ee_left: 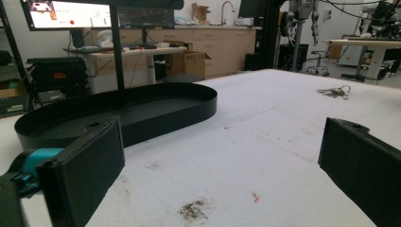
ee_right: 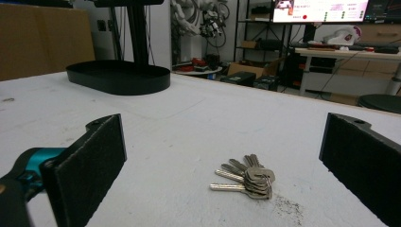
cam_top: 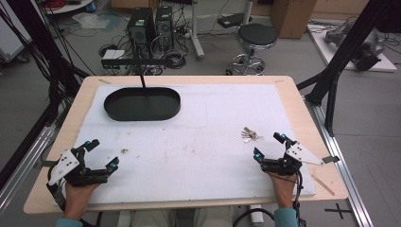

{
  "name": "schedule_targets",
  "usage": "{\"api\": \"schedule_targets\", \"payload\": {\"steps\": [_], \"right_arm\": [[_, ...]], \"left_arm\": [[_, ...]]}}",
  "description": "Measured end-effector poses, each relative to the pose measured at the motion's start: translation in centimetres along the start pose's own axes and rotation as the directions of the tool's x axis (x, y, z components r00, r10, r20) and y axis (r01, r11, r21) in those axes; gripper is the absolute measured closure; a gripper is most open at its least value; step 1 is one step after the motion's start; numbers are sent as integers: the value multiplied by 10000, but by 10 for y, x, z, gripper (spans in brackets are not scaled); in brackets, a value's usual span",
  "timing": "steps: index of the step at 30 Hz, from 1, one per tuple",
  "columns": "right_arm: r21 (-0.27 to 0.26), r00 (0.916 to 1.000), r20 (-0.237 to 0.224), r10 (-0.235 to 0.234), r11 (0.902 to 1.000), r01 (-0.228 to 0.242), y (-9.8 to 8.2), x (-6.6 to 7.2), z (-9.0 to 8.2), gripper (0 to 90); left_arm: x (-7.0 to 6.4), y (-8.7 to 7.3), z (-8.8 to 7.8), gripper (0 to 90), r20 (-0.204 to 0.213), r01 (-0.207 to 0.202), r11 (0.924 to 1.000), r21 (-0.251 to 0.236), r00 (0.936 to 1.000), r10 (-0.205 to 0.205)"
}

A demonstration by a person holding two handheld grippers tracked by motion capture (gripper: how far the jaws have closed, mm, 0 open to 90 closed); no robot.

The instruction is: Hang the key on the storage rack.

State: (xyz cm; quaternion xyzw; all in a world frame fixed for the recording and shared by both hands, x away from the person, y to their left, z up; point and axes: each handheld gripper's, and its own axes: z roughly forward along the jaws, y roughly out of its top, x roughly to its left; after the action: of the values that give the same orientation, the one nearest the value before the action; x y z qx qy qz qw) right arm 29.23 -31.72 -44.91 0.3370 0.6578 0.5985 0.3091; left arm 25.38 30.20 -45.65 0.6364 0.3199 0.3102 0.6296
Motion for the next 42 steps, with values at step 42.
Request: {"api": "schedule_targets", "payload": {"steps": [42], "right_arm": [[3566,9810,-1704,-925,9223,1489,86,-37,35,6]], "left_arm": [[-1,1,1,17,-96,12,9999,139,10000,-11]]}}
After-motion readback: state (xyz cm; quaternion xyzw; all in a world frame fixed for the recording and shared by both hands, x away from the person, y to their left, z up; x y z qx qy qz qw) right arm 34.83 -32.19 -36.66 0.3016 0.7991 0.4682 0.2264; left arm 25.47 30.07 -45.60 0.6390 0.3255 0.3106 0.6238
